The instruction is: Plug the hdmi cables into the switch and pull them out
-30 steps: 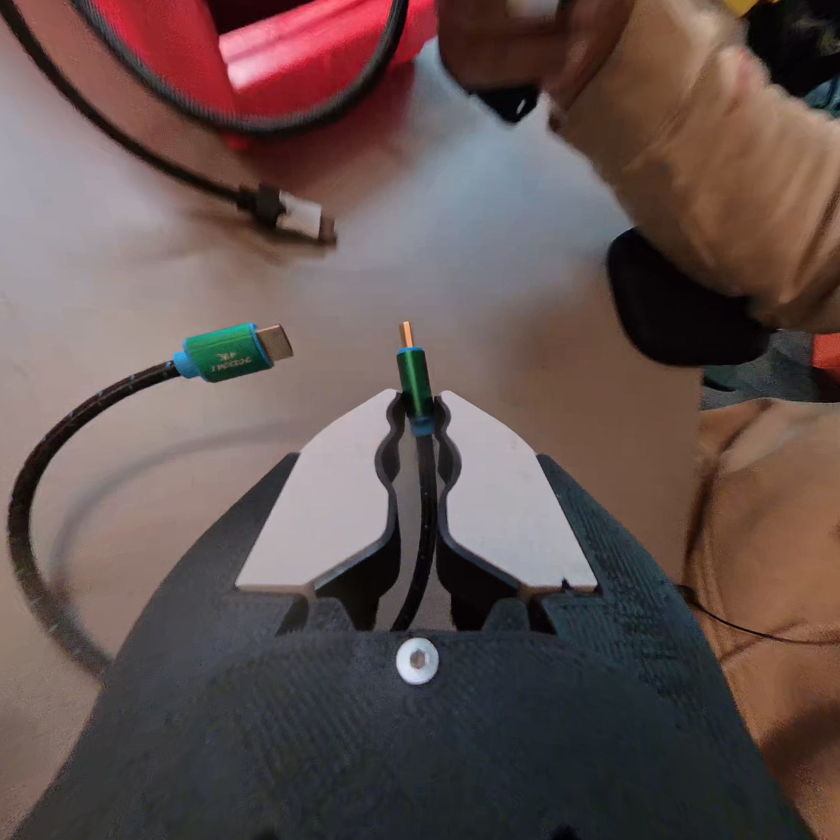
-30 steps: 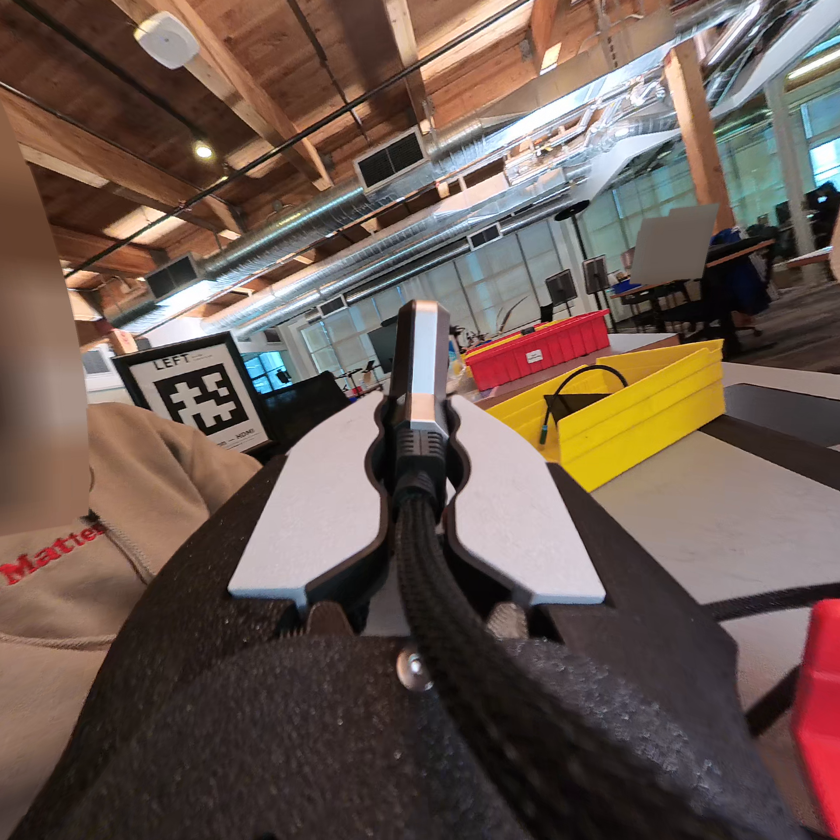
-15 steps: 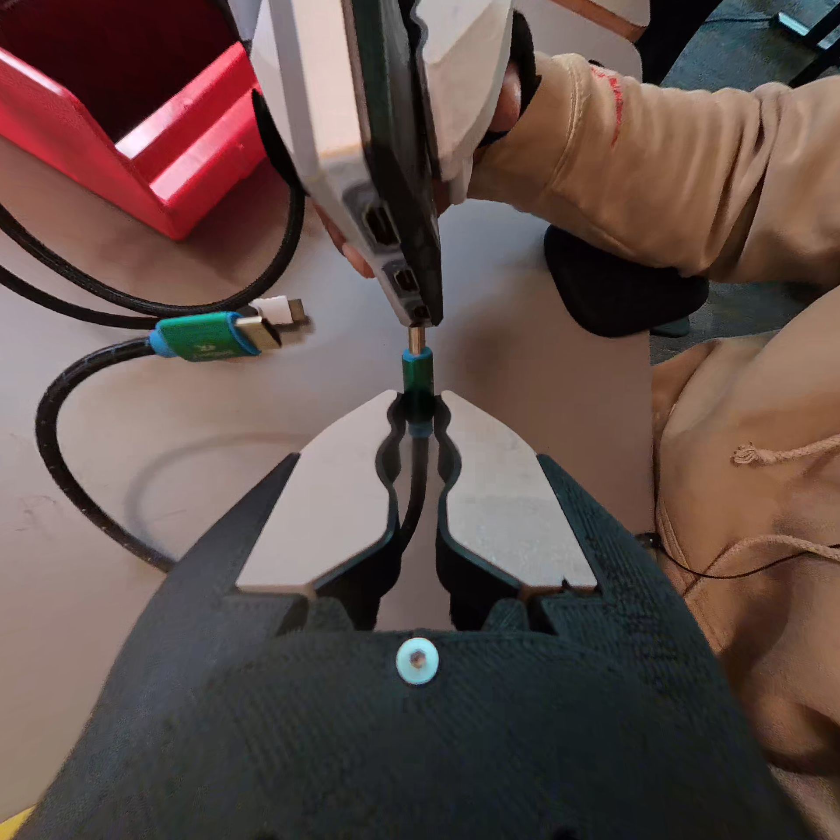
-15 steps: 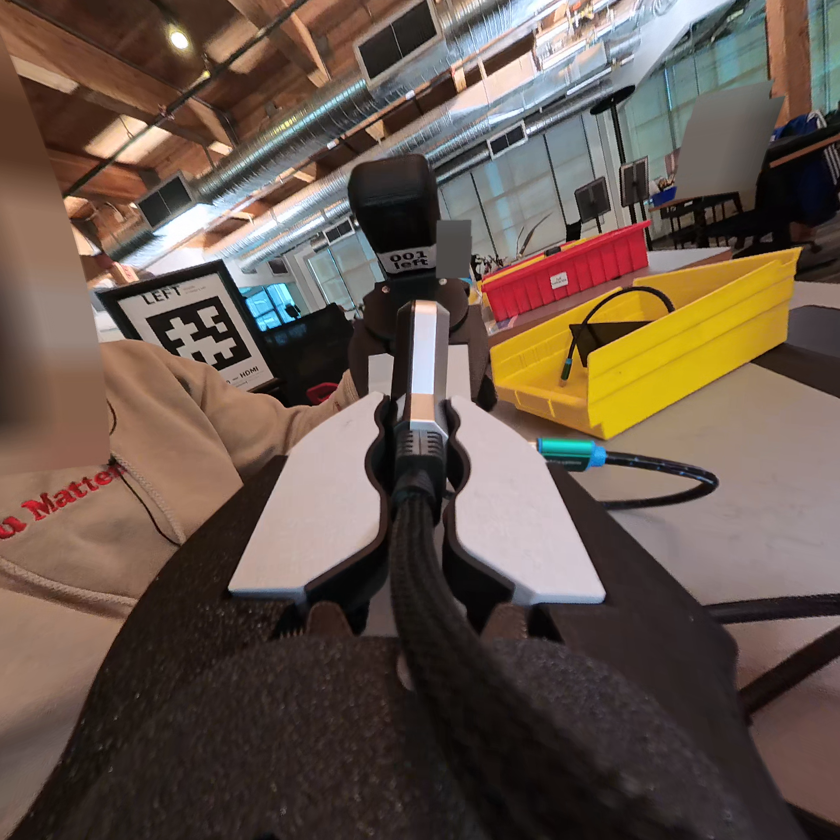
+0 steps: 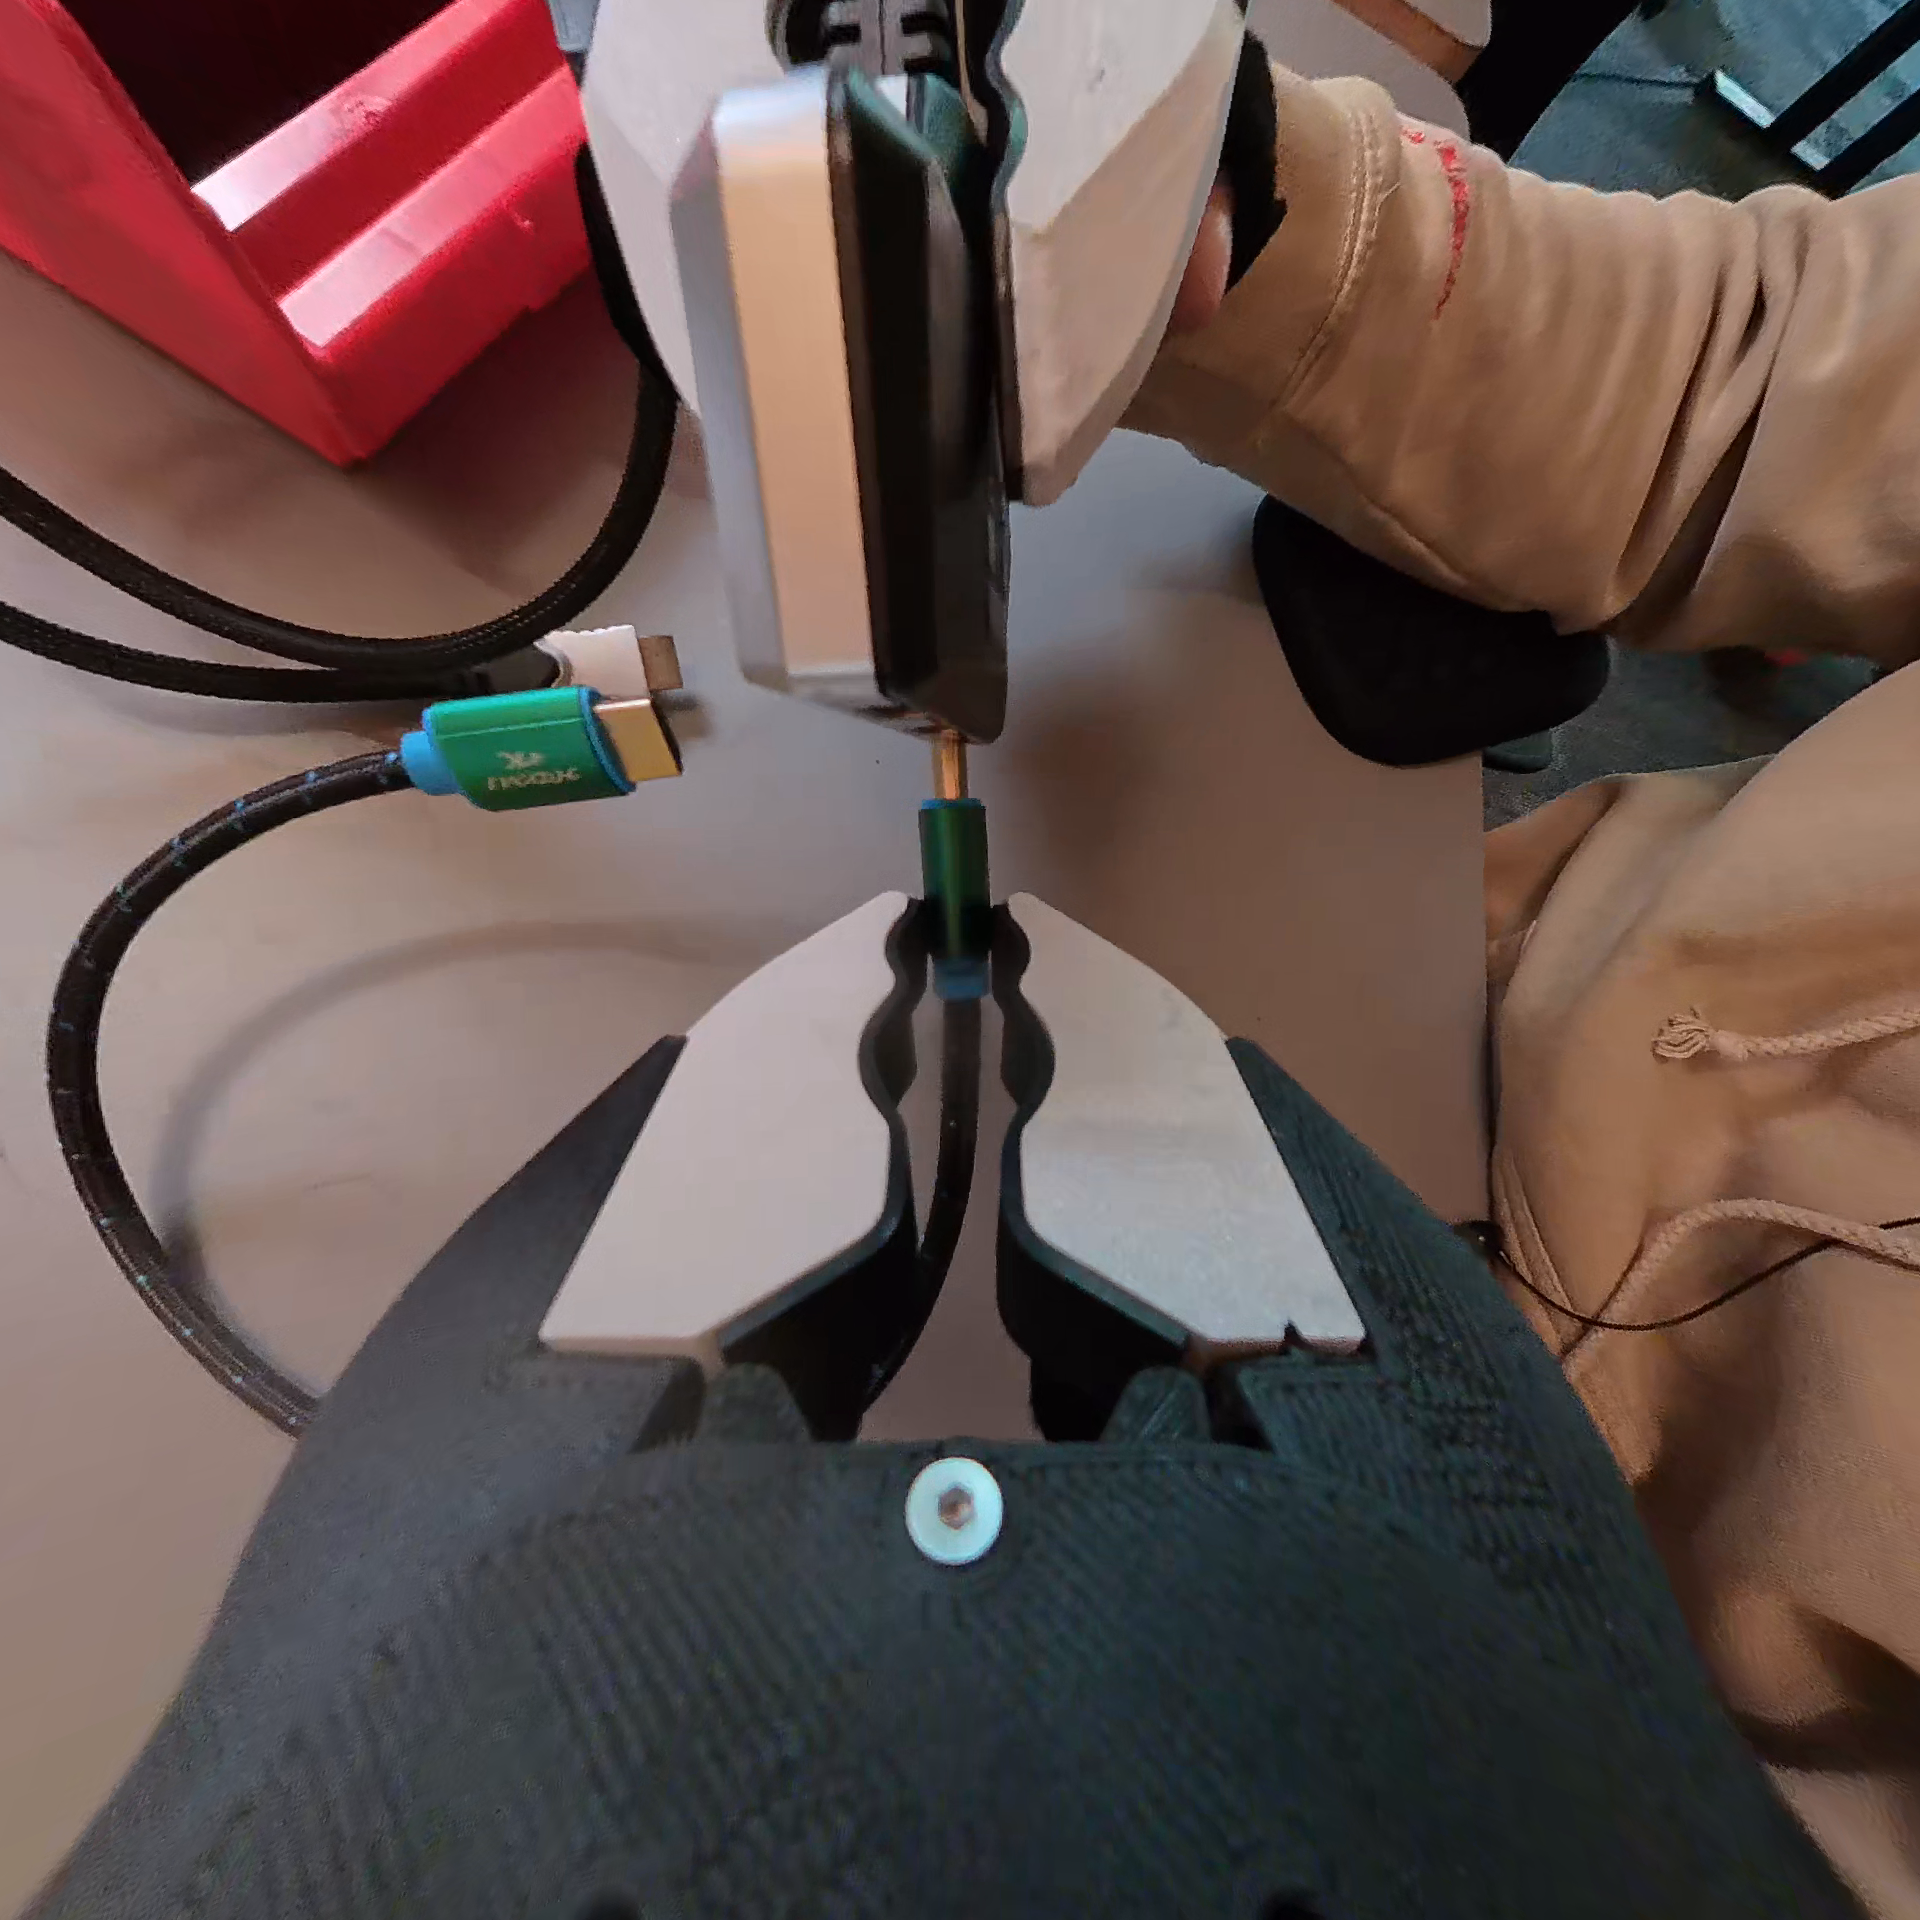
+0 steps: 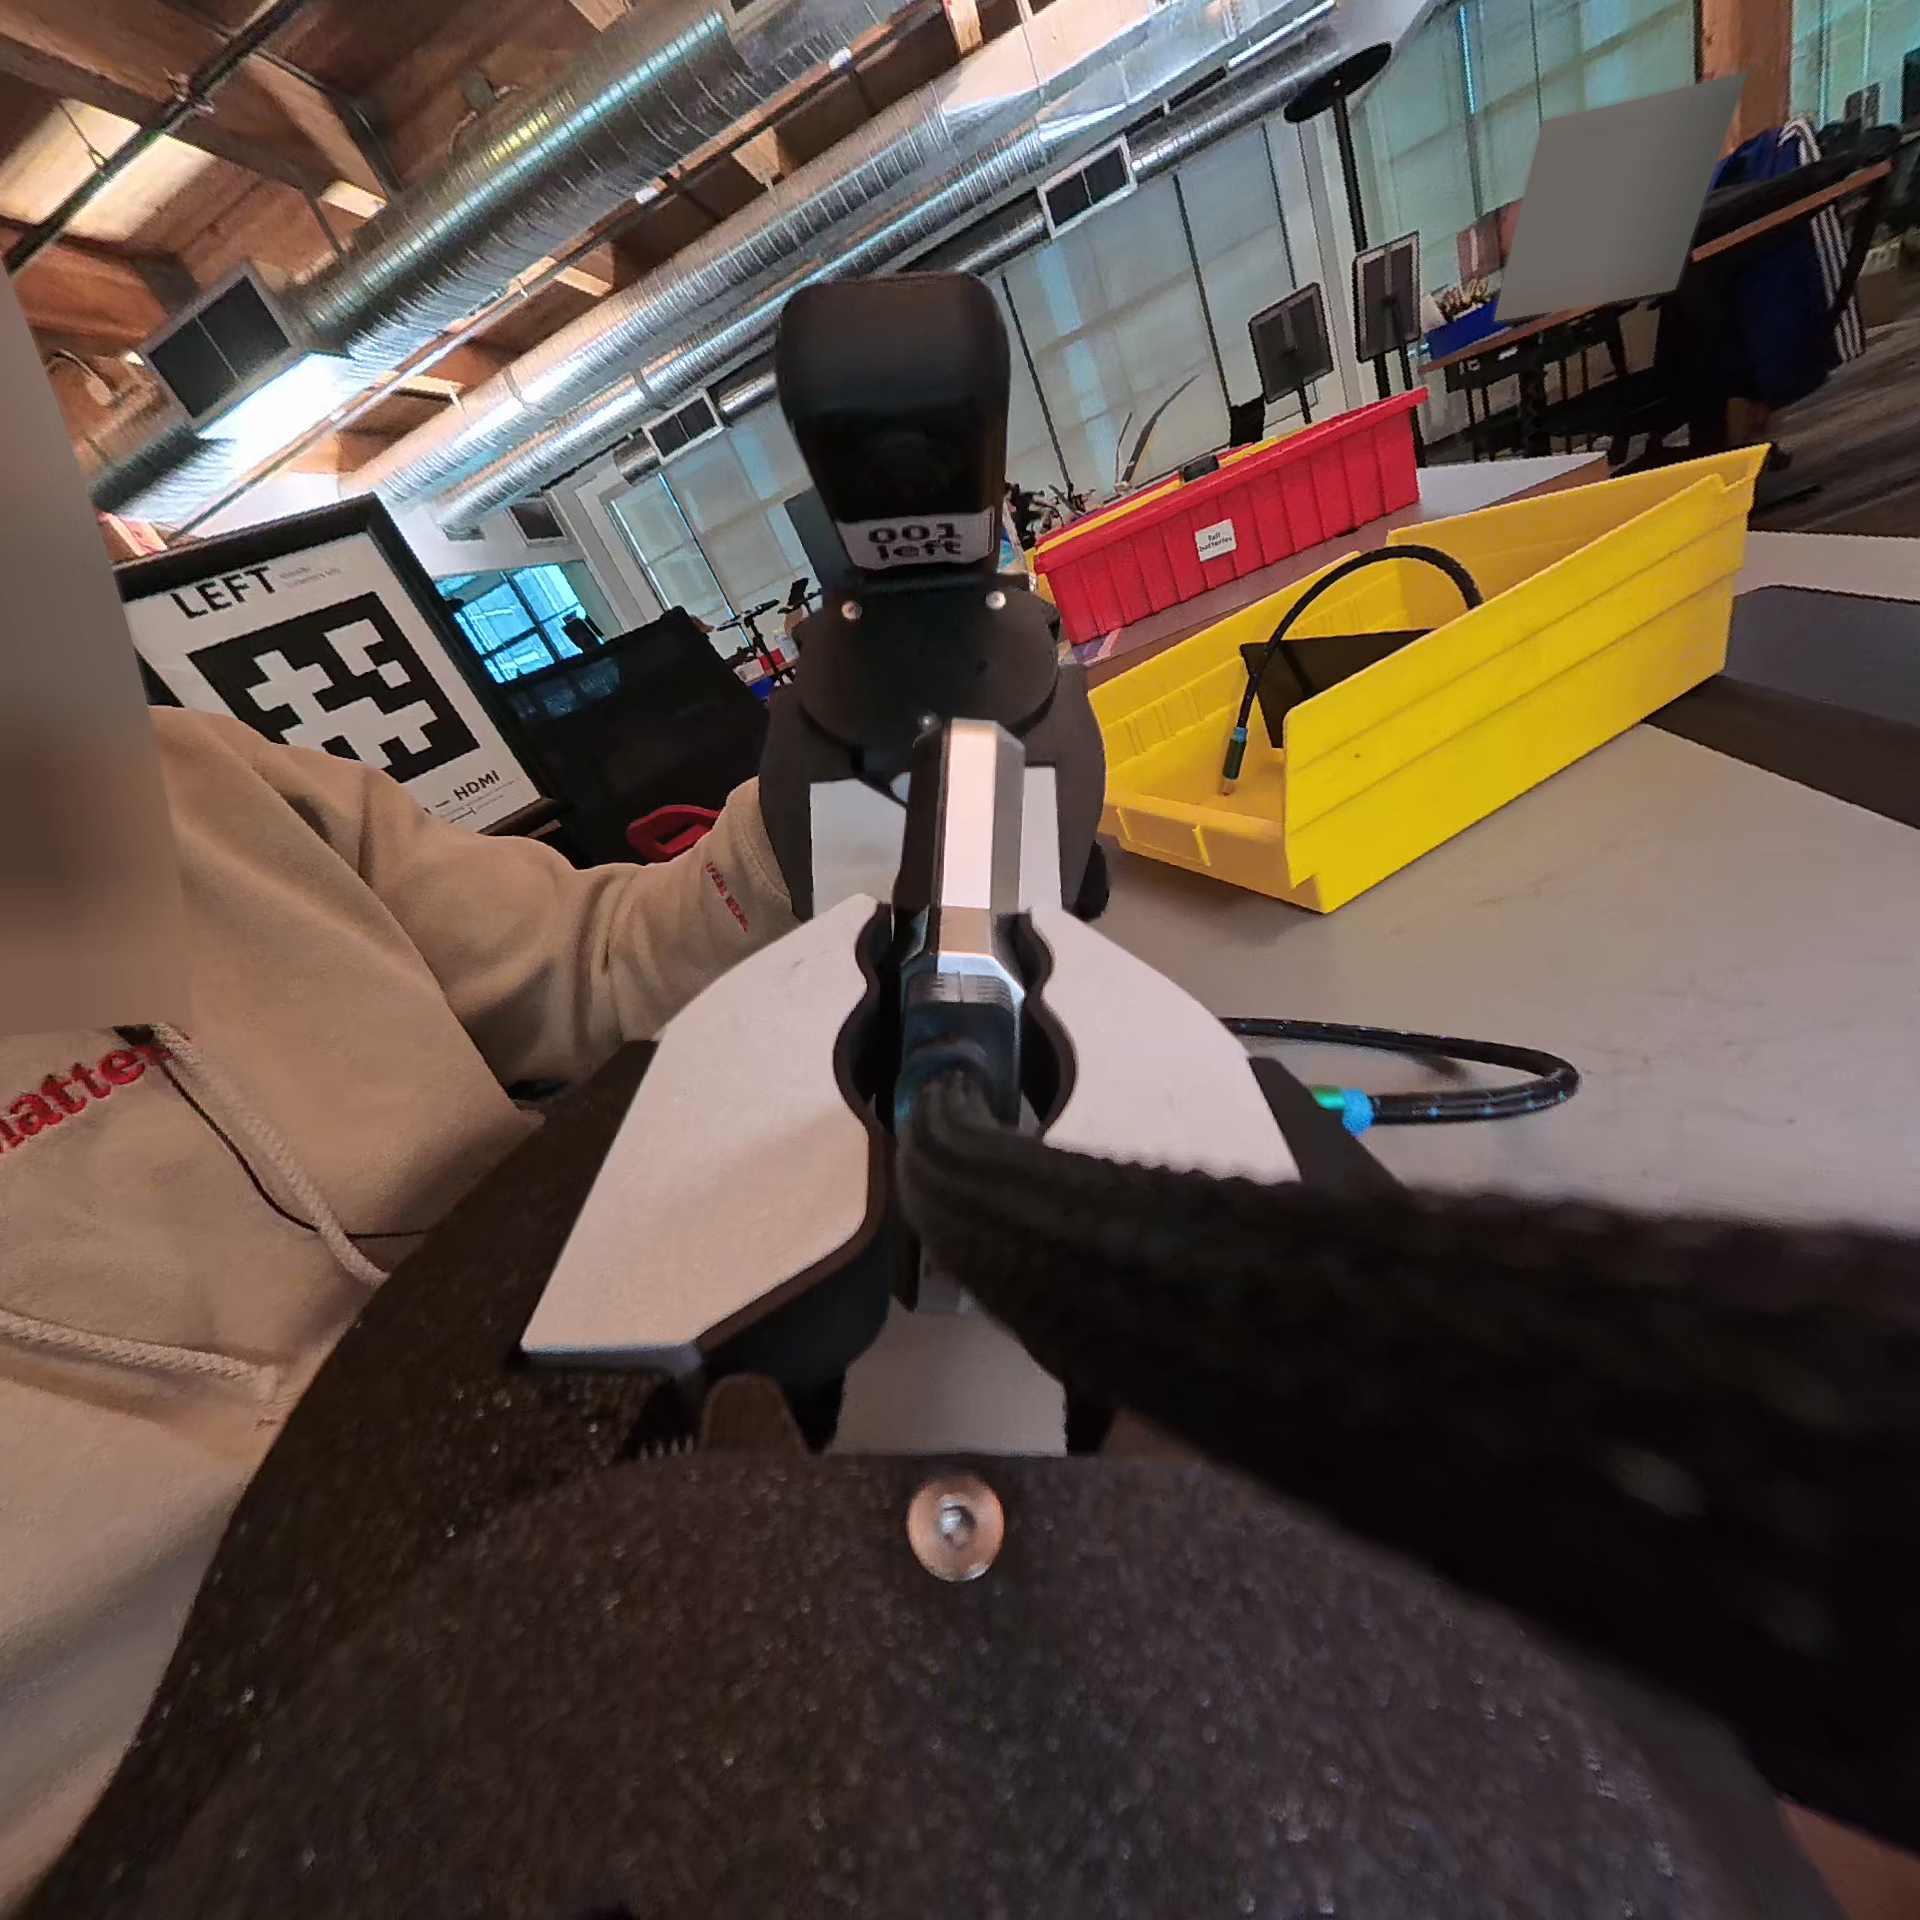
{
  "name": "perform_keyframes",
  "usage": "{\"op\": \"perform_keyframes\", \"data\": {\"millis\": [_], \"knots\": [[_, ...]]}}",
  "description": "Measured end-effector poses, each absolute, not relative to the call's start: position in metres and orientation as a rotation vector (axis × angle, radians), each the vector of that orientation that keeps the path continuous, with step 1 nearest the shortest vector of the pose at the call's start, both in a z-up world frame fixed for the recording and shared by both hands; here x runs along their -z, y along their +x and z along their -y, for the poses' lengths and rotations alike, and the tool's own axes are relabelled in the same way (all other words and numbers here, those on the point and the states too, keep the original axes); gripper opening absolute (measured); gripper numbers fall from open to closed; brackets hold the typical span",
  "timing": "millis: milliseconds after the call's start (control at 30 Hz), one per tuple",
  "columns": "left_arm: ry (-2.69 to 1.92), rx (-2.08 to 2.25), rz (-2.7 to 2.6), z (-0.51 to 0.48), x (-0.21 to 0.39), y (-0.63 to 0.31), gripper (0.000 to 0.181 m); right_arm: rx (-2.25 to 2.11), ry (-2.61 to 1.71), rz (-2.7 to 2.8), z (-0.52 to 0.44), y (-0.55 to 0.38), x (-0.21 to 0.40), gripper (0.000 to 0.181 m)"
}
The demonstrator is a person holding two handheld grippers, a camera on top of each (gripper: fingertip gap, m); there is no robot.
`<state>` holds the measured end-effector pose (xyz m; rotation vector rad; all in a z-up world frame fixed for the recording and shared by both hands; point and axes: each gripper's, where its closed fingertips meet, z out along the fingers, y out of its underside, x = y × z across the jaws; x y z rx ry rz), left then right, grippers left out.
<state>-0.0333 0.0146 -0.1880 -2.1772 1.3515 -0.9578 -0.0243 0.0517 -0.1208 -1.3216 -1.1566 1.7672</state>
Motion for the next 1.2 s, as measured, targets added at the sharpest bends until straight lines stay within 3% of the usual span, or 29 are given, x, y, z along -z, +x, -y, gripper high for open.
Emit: {"op": "perform_keyframes", "data": {"millis": [533,967,1200], "knots": [[-2.130,1.016,-1.314,-0.017,0.179,-0.034,0.012,-1.881,-1.332,1.015,-0.060,-0.026,0.117,0.021],[-1.936,1.510,-0.905,-0.037,0.138,-0.028,0.012,-1.996,-1.162,0.526,-0.091,-0.015,0.082,0.022],[-1.941,1.492,-0.914,-0.038,0.137,-0.035,0.012,-1.783,-1.374,0.793,-0.087,-0.024,0.097,0.026]]}}
